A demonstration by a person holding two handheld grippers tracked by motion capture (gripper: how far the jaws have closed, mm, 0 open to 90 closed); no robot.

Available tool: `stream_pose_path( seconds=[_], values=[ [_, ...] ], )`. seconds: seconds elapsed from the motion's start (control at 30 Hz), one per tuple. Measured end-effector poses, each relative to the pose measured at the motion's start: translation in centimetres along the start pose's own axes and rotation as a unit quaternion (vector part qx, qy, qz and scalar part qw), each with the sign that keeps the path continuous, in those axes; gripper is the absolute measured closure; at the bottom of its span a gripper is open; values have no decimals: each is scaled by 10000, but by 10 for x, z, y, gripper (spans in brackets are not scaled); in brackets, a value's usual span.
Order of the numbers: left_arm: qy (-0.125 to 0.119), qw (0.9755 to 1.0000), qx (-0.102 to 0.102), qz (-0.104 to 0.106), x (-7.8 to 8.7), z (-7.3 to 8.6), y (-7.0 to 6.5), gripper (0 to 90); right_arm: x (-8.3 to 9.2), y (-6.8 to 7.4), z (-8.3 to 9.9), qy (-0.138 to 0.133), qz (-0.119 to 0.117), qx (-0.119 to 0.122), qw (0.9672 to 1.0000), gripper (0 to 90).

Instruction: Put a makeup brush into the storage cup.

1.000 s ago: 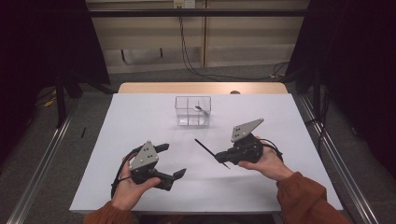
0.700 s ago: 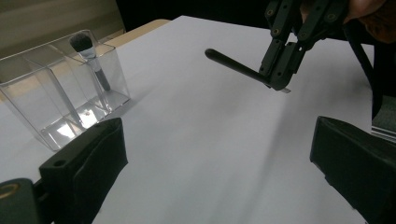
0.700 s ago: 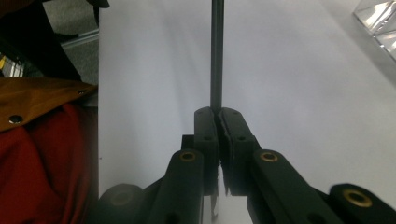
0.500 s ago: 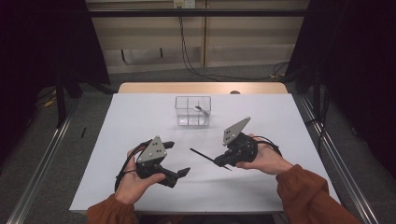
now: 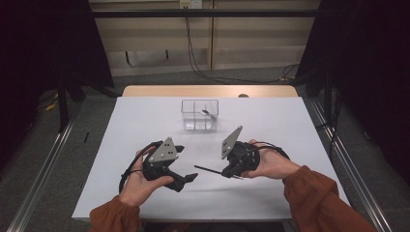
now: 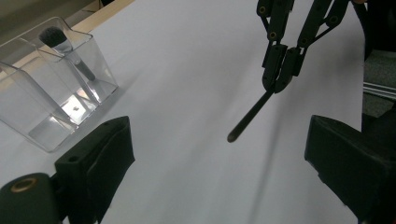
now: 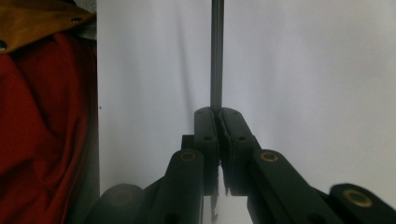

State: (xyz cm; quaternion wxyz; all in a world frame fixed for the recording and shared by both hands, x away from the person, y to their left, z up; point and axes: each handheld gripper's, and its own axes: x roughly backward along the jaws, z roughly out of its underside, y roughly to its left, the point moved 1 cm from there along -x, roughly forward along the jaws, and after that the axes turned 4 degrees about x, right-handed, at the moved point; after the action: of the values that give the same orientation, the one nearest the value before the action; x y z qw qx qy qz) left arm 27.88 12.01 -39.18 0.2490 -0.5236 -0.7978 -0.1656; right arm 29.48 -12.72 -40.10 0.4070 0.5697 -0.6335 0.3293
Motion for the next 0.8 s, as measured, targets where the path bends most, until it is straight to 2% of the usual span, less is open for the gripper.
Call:
stream_pose_path(
  seconds=[0.1,0.23,0.27,0.3,0.33,0.53,0.6,0.73,0.8],
  values=[
    [99,9999,8,112,-2,-1,1,83,-2,-1,-1,167,33,30,9999,869],
    [229,9996,-19,146,-6,0,2,83,-5,-1,-3,361,29,83,9993,868],
    [239,9996,26,174,-7,0,2,83,-5,-1,-4,411,10,116,9991,868],
    [293,9992,26,259,-8,0,3,82,-5,-1,-4,476,8,128,9988,868],
    [359,9988,61,336,-10,0,3,81,-5,-1,-5,535,9,172,9984,868],
    [598,9970,56,481,-17,0,6,62,-8,-1,-8,920,-81,371,9950,868],
    [791,9953,61,563,-18,-1,7,57,-8,-1,-9,1024,-113,334,9941,869],
    [930,9939,58,585,-20,-2,7,60,-10,-2,-9,1167,-143,350,9924,869],
    [1047,9923,46,654,-21,-3,7,61,-11,-3,-10,1156,-166,389,9924,868]
  ],
)
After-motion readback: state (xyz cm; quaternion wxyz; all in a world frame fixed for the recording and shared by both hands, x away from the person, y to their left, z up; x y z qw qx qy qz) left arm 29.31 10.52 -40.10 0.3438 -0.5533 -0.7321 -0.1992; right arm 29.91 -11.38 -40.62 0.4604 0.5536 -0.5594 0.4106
